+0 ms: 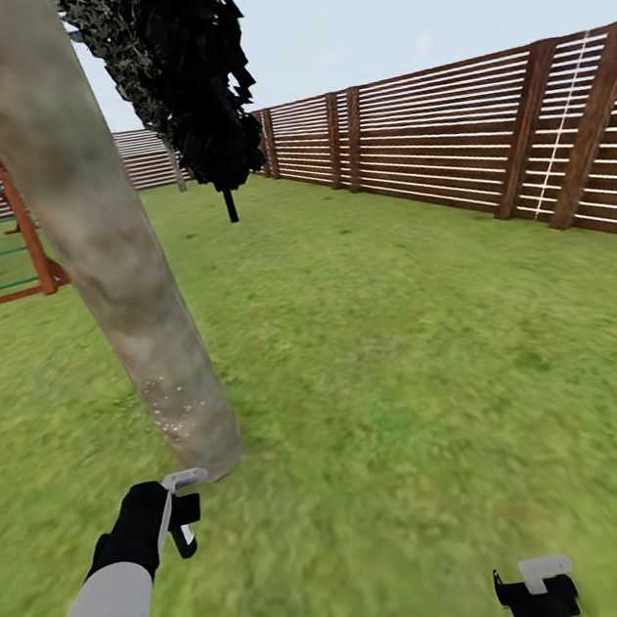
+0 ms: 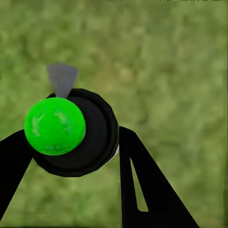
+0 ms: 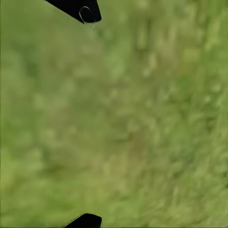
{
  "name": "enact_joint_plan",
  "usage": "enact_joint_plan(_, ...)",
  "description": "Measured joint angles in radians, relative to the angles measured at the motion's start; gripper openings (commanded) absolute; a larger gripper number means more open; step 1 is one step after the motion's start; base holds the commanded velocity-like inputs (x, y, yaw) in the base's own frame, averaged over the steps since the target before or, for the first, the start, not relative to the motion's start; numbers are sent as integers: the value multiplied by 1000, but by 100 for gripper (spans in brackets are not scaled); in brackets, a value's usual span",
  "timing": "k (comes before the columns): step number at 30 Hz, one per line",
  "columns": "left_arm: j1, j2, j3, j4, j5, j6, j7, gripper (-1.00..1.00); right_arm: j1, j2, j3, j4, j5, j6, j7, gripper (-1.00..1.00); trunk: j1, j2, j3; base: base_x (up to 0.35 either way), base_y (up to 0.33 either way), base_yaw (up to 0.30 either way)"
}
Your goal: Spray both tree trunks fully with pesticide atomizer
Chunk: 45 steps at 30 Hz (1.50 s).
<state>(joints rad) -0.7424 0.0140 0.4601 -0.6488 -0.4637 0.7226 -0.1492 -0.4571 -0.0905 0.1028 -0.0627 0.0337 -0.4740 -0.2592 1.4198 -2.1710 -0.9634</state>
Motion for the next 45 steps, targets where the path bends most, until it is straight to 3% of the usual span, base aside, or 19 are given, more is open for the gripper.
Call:
enact_joint_plan(15,0,-2,1,0,2,0,0,-100,0,-1,0,1,0,1,2,100,0,0,0,205,-220,19)
enact_joint_plan(32,0,1,0,-2,-1,-1,0,-100,0,0,0,1,0,0,2,100,0,0,0,70,-267,259)
enact_joint_plan(45,0,2,1,-2,-1,-2,0,-100,0,0,0,1,0,0,2,100,0,0,0,135,-257,55)
